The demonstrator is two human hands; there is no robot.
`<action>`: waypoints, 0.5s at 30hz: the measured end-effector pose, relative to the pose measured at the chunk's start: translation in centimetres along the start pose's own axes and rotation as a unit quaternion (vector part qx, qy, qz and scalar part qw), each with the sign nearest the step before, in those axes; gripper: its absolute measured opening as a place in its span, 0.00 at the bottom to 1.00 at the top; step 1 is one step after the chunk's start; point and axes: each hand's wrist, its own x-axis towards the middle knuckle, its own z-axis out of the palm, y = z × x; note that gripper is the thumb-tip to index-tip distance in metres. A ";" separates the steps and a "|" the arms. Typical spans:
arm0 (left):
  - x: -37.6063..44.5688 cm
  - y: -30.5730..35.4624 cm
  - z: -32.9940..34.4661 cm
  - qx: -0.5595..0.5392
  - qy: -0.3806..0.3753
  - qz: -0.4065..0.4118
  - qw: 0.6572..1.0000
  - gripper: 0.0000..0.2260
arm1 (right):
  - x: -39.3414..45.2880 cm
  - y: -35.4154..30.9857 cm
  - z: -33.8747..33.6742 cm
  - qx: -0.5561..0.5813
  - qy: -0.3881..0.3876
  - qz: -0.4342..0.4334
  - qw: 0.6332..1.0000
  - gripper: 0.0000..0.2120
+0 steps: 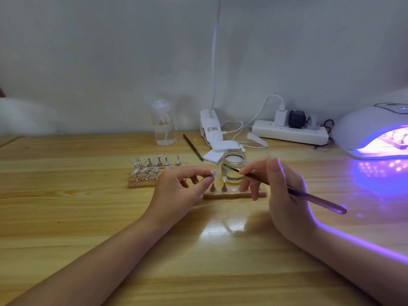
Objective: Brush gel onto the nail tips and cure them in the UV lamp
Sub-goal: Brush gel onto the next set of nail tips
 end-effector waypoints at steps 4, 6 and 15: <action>0.0 0.1 0.0 0.007 0.000 0.011 1.000 0.05 | 0.1 -0.1 -0.2 -0.061 -0.031 0.043 0.997 0.11; 0.0 0.2 0.0 0.006 0.000 0.015 1.000 0.05 | 0.1 -0.2 -0.2 -0.067 -0.042 0.052 0.996 0.12; 0.0 0.2 0.0 0.003 0.004 0.016 1.000 0.08 | -0.2 -0.2 0.1 0.019 -0.064 0.069 0.995 0.19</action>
